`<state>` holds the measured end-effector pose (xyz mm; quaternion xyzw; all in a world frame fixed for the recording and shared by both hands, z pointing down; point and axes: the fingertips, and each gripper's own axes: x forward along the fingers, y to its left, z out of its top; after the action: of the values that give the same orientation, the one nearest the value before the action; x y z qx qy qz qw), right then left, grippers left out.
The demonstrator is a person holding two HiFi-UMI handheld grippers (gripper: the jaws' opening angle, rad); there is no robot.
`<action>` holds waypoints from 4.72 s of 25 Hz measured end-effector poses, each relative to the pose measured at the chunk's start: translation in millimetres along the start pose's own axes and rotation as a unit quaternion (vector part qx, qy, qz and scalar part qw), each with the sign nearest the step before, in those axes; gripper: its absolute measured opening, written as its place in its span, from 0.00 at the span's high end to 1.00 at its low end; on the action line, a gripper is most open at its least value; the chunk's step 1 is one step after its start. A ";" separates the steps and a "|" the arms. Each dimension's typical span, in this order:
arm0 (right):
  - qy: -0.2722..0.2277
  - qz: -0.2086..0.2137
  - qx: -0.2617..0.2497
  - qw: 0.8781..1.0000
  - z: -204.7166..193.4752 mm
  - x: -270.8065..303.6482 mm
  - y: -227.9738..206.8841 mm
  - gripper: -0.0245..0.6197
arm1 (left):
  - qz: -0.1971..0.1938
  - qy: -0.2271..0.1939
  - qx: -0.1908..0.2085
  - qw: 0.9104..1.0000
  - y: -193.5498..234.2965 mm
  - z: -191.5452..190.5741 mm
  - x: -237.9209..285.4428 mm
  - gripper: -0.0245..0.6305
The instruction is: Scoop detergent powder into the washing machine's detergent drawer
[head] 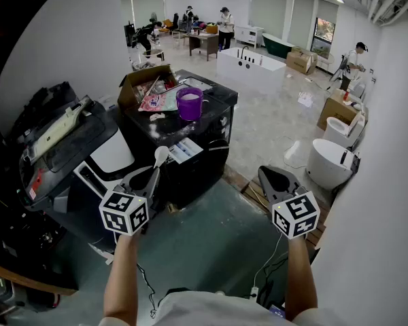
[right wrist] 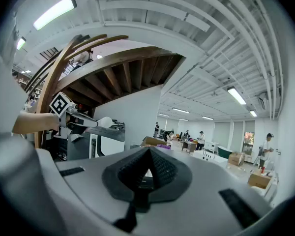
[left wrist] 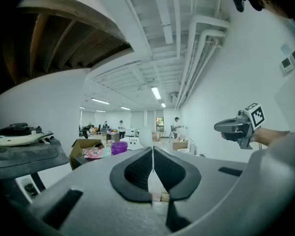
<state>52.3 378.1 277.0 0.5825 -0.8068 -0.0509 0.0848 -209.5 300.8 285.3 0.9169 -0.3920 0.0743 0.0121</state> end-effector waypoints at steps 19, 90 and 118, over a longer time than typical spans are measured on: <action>-0.009 0.025 0.044 0.999 -32.9 12.5 -49.0 0.96 | 0.002 0.007 0.022 1.000 -19.6 -20.5 58.9 0.94; 0.054 0.221 0.069 0.971 -134.7 694.7 -313.8 0.95 | -0.098 0.457 0.180 0.865 335.4 -105.2 637.4 0.94; 0.061 0.272 0.091 0.956 -155.0 708.0 -312.8 0.95 | -0.198 0.591 0.219 0.751 304.3 -146.3 639.4 0.94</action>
<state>156.6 -389.7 427.2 0.3478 -0.9294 0.0838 0.0912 -11.4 -356.6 512.2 0.7244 -0.0895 0.6814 0.0546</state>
